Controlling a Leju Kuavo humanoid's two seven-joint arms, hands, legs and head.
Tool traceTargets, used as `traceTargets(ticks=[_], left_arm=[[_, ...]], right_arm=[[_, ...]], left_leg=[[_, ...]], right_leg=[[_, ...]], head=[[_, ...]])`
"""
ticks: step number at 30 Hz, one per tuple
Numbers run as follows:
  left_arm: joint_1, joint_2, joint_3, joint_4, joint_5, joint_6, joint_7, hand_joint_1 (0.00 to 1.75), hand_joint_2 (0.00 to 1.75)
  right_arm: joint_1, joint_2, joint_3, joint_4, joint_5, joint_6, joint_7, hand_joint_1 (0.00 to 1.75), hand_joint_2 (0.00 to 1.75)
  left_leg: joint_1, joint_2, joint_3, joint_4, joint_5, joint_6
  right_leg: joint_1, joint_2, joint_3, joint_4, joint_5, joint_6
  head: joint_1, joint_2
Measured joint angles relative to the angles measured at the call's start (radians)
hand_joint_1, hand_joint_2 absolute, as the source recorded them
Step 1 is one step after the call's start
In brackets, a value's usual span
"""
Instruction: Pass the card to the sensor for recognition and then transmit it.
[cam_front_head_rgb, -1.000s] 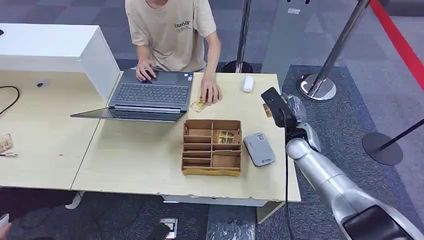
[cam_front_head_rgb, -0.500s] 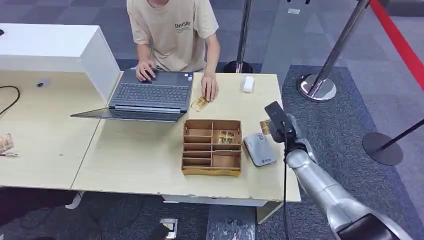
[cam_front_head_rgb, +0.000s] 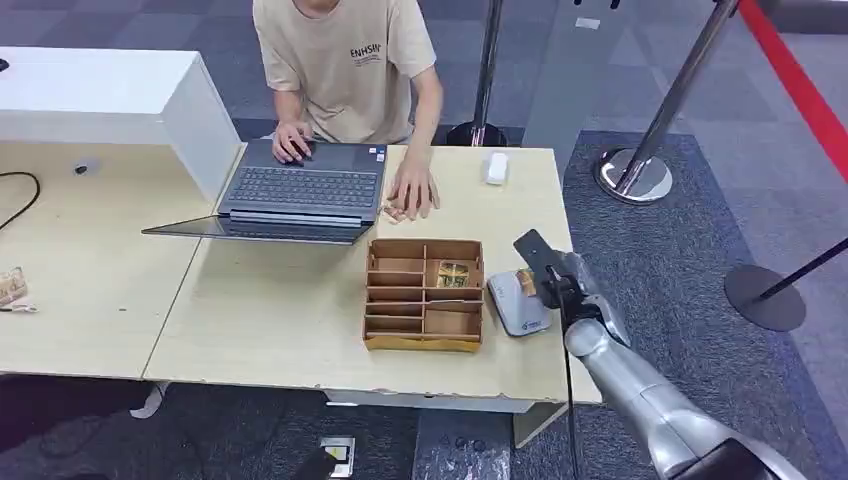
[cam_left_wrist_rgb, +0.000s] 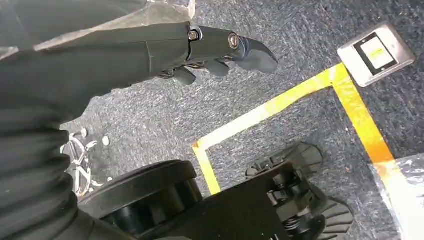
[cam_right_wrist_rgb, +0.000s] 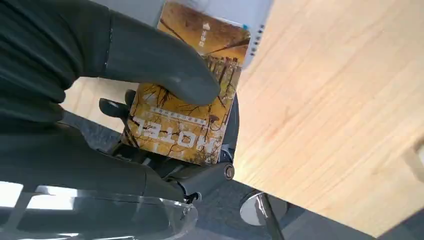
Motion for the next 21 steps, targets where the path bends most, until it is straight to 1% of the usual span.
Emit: traceTargets(ticks=[4,11,13,15,19,21], left_arm=[[0.006,0.002,0.000,0.000,-0.004,-0.008,0.005,0.00,1.75],[0.014,0.002,0.000,0.000,-0.005,-0.009,0.005,0.00,1.75],[0.015,0.002,0.000,0.000,-0.005,-0.009,0.005,0.00,1.75],[0.016,0.002,0.000,0.000,-0.004,-0.009,0.003,0.00,1.75],[0.019,0.002,0.000,0.000,-0.002,-0.008,0.002,0.00,1.75],[0.021,0.002,0.000,0.000,0.000,-0.008,0.001,0.00,1.75]], right_arm=[[0.006,-0.004,0.025,0.008,0.051,-0.010,0.019,1.75,1.75],[0.007,-0.008,0.047,0.012,0.057,-0.028,0.022,1.75,1.75],[0.007,-0.008,0.048,0.012,0.041,-0.038,0.004,1.75,1.75],[0.007,-0.008,0.050,0.010,0.019,-0.058,-0.029,1.75,1.75],[0.005,-0.007,0.051,0.001,0.008,-0.061,-0.038,1.75,1.75],[0.005,-0.007,0.051,-0.007,-0.004,-0.074,-0.065,1.75,1.75]], left_leg=[[0.000,0.000,0.001,0.000,0.000,0.000],[0.000,0.000,0.003,0.000,0.000,0.000],[0.000,0.000,0.003,0.000,0.000,0.000],[0.000,0.000,0.003,0.000,0.000,0.000],[0.000,0.000,0.003,0.000,0.001,0.000],[0.000,0.000,0.003,0.000,0.001,0.000]], right_leg=[[0.000,0.000,0.000,0.000,0.000,0.000],[0.000,0.000,0.003,0.000,0.000,0.000],[0.000,0.000,0.003,0.000,0.000,0.000],[0.000,0.000,0.004,0.000,0.000,0.000],[0.000,0.000,0.004,0.000,0.001,0.000],[0.000,0.000,0.004,0.000,0.001,0.000]], head=[[0.000,0.000],[0.000,0.000],[0.000,0.000],[0.000,0.000],[0.000,0.000],[0.000,0.000]])
